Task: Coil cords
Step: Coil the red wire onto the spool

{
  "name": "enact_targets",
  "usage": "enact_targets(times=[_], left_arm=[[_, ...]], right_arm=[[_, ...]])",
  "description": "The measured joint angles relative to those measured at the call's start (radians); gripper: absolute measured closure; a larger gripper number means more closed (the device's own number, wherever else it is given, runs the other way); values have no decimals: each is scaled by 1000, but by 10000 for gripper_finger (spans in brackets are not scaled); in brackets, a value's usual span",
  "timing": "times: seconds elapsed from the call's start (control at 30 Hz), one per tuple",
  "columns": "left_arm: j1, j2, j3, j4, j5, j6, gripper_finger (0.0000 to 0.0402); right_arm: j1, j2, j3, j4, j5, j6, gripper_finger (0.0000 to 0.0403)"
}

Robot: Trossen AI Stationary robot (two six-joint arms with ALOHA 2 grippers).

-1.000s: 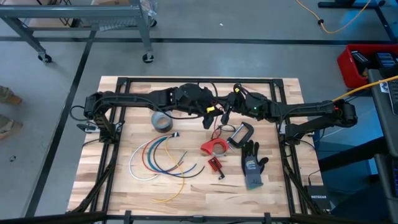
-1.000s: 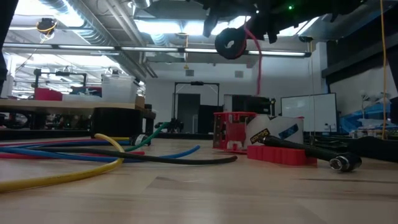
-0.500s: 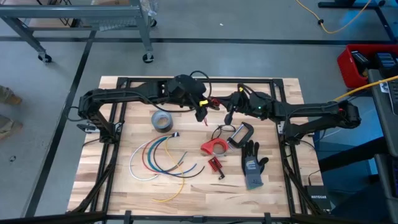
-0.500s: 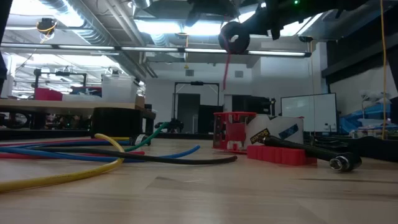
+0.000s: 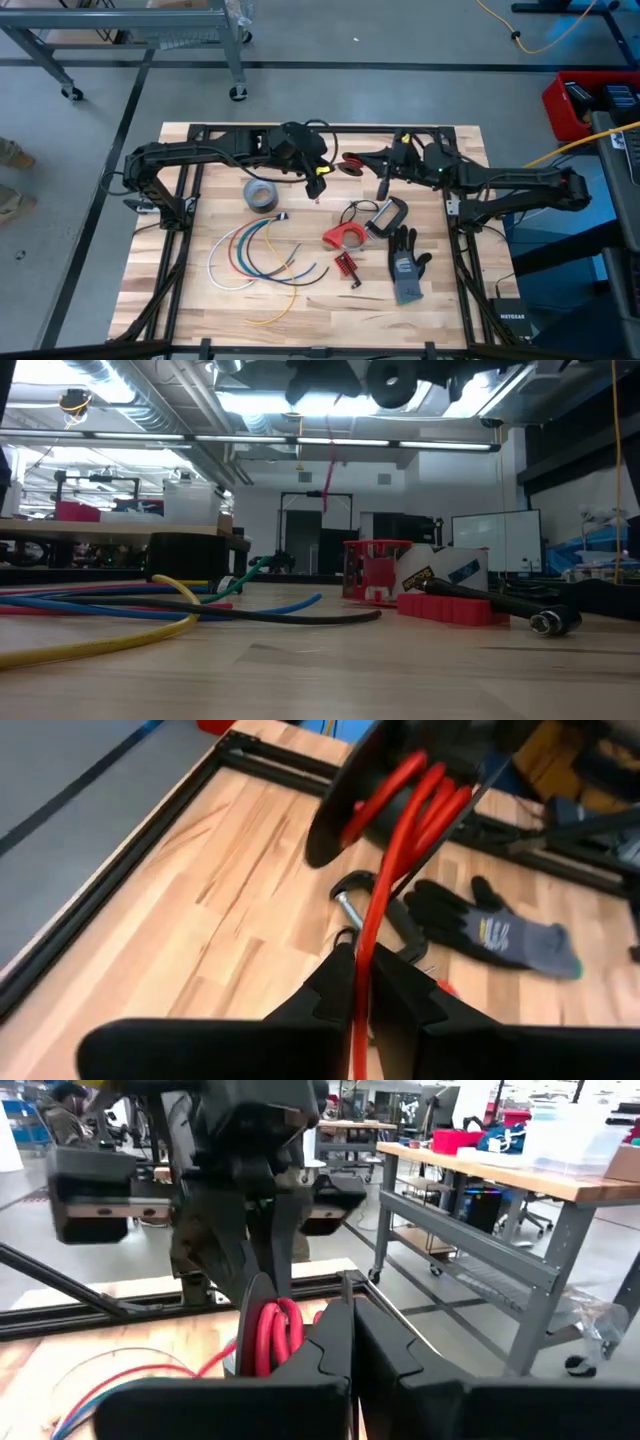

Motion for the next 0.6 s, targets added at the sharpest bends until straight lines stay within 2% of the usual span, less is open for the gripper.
enact_targets(times=[0.17, 0.47, 0.6], left_arm=[[-10, 0, -3, -10, -2, 75, 368], [-16, 0, -4, -79, -6, 67, 363], [-16, 0, -4, -104, -73, 42, 373]], right_arm=[[0, -11, 0, 30, 0, 1, 400], [0, -21, 0, 84, 1, 0, 400], [-1, -47, 0, 71, 4, -4, 400]])
